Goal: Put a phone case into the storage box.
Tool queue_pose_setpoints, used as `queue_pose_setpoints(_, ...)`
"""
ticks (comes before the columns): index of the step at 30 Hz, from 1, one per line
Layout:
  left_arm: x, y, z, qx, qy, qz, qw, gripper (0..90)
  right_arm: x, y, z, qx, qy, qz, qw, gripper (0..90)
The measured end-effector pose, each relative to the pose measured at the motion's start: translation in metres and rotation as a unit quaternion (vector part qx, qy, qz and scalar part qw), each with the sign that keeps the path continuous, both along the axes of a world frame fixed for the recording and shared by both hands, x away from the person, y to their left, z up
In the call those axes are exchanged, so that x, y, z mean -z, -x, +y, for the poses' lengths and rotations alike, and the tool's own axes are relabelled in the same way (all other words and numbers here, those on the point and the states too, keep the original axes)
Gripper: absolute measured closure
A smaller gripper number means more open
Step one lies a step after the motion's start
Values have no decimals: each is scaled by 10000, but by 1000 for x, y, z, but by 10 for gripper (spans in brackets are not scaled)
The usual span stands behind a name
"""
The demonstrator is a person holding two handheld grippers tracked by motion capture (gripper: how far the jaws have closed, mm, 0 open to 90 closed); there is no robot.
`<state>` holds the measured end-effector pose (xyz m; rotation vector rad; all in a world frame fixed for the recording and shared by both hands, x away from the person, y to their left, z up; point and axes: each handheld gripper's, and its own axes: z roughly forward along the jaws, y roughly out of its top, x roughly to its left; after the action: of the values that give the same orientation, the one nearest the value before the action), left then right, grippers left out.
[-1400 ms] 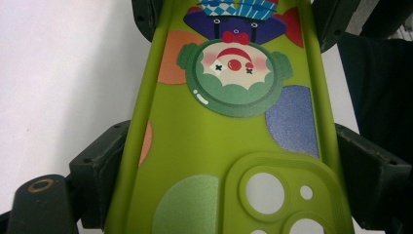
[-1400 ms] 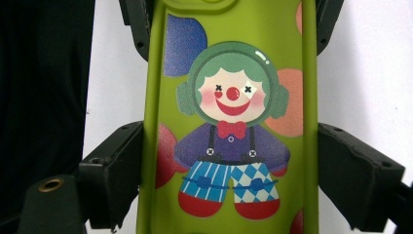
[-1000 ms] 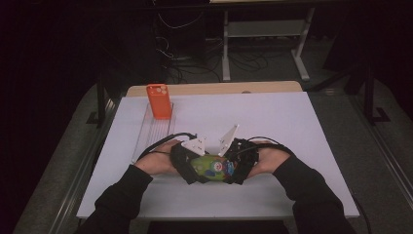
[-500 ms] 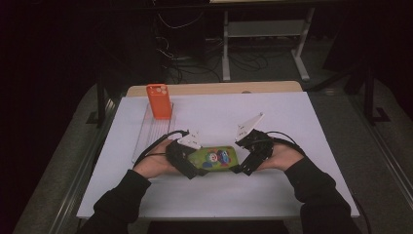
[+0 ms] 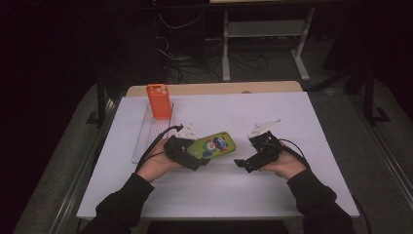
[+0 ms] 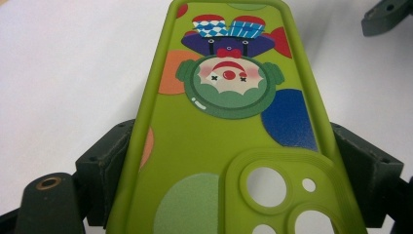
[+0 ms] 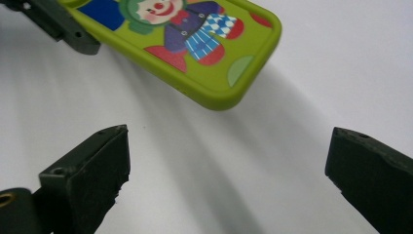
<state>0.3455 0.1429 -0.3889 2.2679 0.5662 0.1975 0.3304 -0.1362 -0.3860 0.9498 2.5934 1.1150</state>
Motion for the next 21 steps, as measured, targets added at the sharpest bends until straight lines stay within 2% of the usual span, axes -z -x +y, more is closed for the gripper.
queue_pose_setpoints(1, 0, 0, 0, 9, -63, -18, 10000, 150, 2, 1, 0, 82, -98, 57, 9999, 6)
queue_pose_setpoints(2, -1, 0, 0, -5, -107, -26, 9999, 150, 3, 3, 1, 187, -172, 12, 9997, 6)
queue_pose_setpoints(6, -1, 0, -1, -150, -61, -25, 9999, 150, 9, 8, 2, 387, -350, -161, 9985, 12)
queue_pose_setpoints(8, -1, -1, -1, -224, -33, -2, 9997, 150, 13, 9, 2, 451, -528, -262, 9972, 29)
queue_pose_setpoints(12, -1, -1, -1, -259, 56, -1, 9996, 150, 16, 10, 4, 591, -598, -356, 9958, 32)
queue_pose_setpoints(13, -1, -1, 0, -257, 66, 5, 9996, 150, 16, 10, 4, 603, -570, -402, 9957, 36)
queue_pose_setpoints(15, -2, -2, 1, -259, 65, -21, 9996, 150, 17, 11, 4, 592, -407, -640, 9954, 50)
queue_pose_setpoints(17, -1, -1, -1, -314, 193, 19, 9993, 150, 17, 13, 6, 593, -278, -790, 9947, 53)
queue_pose_setpoints(18, -2, -2, 1, -249, 96, -16, 9996, 150, 17, 13, 7, 584, -180, -895, 9941, 54)
queue_pose_setpoints(20, -2, -1, -1, -301, 206, 19, 9993, 150, 17, 15, 9, 546, 79, -1158, 9917, 59)
queue_pose_setpoints(21, -2, -2, 0, -260, 147, 12, 9996, 150, 18, 16, 10, 540, 136, -1226, 9909, 60)
